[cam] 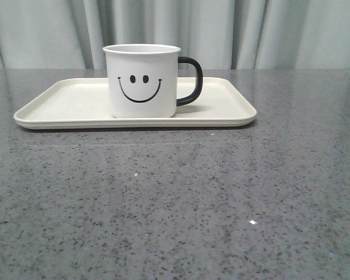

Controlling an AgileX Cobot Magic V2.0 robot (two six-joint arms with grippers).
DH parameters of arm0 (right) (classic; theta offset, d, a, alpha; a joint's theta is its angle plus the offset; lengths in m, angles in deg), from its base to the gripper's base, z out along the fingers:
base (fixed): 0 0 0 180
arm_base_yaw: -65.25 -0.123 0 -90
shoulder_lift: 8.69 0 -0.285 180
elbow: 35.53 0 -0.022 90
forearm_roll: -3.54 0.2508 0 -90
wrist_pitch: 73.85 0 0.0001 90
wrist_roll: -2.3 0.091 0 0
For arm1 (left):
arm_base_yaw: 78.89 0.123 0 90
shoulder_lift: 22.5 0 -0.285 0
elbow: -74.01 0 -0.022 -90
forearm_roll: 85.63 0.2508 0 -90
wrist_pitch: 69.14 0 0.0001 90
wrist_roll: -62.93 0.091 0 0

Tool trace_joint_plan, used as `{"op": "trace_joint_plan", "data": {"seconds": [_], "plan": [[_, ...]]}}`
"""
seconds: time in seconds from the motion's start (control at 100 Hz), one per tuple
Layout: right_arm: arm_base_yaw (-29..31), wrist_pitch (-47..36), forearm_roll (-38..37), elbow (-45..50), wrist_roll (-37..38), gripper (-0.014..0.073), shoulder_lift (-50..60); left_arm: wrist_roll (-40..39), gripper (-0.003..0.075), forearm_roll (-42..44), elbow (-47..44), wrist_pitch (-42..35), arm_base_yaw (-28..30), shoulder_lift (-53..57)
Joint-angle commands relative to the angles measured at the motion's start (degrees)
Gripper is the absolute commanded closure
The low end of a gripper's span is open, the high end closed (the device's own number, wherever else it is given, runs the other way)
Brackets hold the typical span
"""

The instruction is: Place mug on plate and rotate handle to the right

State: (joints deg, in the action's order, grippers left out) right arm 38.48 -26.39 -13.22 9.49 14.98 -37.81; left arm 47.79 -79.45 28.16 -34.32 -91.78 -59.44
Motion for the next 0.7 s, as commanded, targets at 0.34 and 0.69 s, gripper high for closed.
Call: {"op": "trace_joint_plan", "data": {"seconds": [0.34,0.69], "plan": [[0.34,-3.86,-1.71,-1.35,0.15,0.0659,-0.11,3.40,0.0740,-0.11,-17.26,-27.29,3.25,18.69],[0.34,-3.86,-1.71,-1.35,0.15,0.0659,-0.11,3.76,0.0740,-3.92,-27.15,-27.29,11.61,30.54]]}}
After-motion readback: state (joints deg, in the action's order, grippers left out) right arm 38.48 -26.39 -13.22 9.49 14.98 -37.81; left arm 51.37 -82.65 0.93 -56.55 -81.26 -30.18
